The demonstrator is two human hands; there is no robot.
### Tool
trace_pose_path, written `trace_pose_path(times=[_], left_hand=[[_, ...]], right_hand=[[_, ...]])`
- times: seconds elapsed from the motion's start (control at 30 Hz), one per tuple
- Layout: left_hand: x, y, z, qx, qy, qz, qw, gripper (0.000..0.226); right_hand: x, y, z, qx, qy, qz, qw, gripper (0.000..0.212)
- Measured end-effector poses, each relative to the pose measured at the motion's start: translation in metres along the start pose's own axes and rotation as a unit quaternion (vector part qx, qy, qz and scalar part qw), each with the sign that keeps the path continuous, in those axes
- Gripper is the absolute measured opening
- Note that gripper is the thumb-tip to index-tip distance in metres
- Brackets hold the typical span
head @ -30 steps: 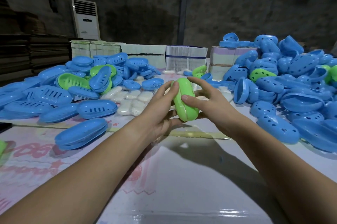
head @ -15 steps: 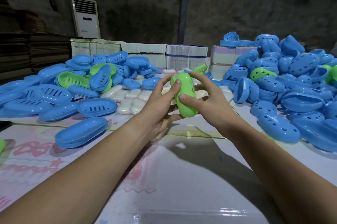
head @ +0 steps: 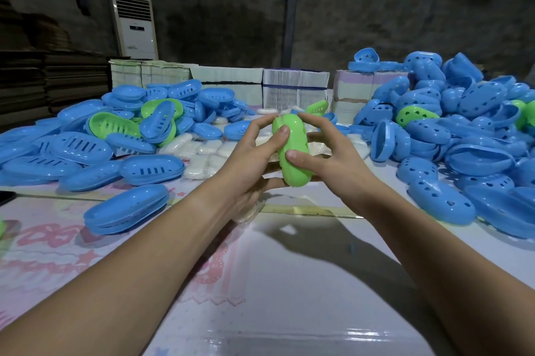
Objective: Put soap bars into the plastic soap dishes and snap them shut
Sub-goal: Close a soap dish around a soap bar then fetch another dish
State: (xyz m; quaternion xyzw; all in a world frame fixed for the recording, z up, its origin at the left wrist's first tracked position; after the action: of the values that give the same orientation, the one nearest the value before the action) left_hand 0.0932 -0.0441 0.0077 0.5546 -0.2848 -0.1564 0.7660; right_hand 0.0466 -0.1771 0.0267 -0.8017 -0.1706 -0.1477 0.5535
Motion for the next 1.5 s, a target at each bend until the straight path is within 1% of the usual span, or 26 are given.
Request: trace_pose_path(times=[0.17,0.33,0.5,0.77,0.83,0.93,1.0,1.07,1.13,1.17,1.2,1.27,1.37,1.43,1.5], left_hand=[[0.0,0.005,0.0,-0.002,0.003,-0.003,1.0,0.032],[0.0,0.003,0.0,-0.057,0.05,-0.035,0.997,0.024],[0.002,0.005,-0.007,-0.021,0.088,-0.019,0.996,0.01],[0.003,0.004,-0.012,-0.065,0.093,-0.034,0.993,0.014],[0.001,0.004,-0.014,-0.073,0.099,-0.041,0.992,0.013],[0.0,0.006,-0.014,-0.065,0.103,-0.046,0.991,0.012],[-0.001,0.008,-0.013,-0.067,0.098,-0.041,0.992,0.012],[0.0,0.01,-0.011,-0.066,0.089,-0.036,0.993,0.019],[0.0,0.008,-0.009,-0.067,0.086,-0.046,0.993,0.039],[-0.001,0.008,-0.008,-0.067,0.092,-0.053,0.992,0.044],[-0.001,0.008,-0.008,-0.066,0.098,-0.054,0.992,0.042],[0.0,0.007,-0.01,-0.077,0.102,-0.049,0.991,0.027],[0.003,0.005,-0.01,-0.126,0.071,-0.048,0.988,0.054],[0.002,0.005,-0.004,-0.152,0.034,-0.052,0.986,0.06],[0.001,0.009,0.0,-0.16,0.012,-0.046,0.986,0.061]], right_hand=[[-0.002,-0.002,0.001,-0.008,-0.001,-0.01,1.0,0.063],[-0.001,-0.002,0.006,-0.009,-0.007,-0.016,1.0,0.061],[-0.001,-0.004,0.011,0.002,-0.007,-0.029,1.0,0.062],[-0.004,-0.009,0.013,0.015,-0.005,-0.036,0.999,0.06],[-0.005,-0.009,0.016,0.002,-0.007,-0.039,0.999,0.06],[-0.005,-0.008,0.02,-0.051,-0.004,-0.038,0.998,0.064],[-0.005,-0.008,0.019,-0.058,0.002,-0.04,0.997,0.065],[-0.005,-0.009,0.018,-0.058,0.007,-0.041,0.997,0.065],[-0.005,-0.009,0.019,-0.067,0.01,-0.044,0.997,0.065],[-0.005,-0.01,0.019,-0.071,0.012,-0.045,0.996,0.065],[-0.005,-0.01,0.019,-0.074,0.014,-0.048,0.996,0.065],[-0.005,-0.01,0.019,-0.084,0.017,-0.051,0.995,0.065],[-0.004,-0.01,0.02,-0.111,0.017,-0.055,0.992,0.067],[-0.004,-0.009,0.021,-0.124,0.014,-0.055,0.991,0.069],[-0.004,-0.009,0.021,-0.128,0.015,-0.056,0.99,0.069]])
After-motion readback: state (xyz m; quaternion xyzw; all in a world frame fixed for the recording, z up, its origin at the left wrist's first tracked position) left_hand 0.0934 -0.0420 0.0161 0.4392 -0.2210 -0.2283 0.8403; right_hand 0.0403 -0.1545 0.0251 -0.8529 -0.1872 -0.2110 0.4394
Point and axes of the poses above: each hand's wrist, its own x-axis towards the middle knuckle, its own z-axis out of the palm, y = z × x, the point moved 6 cm from there along x, towards the middle knuckle, and after that the axes turned 8 degrees about -y, right-handed, at the moved point
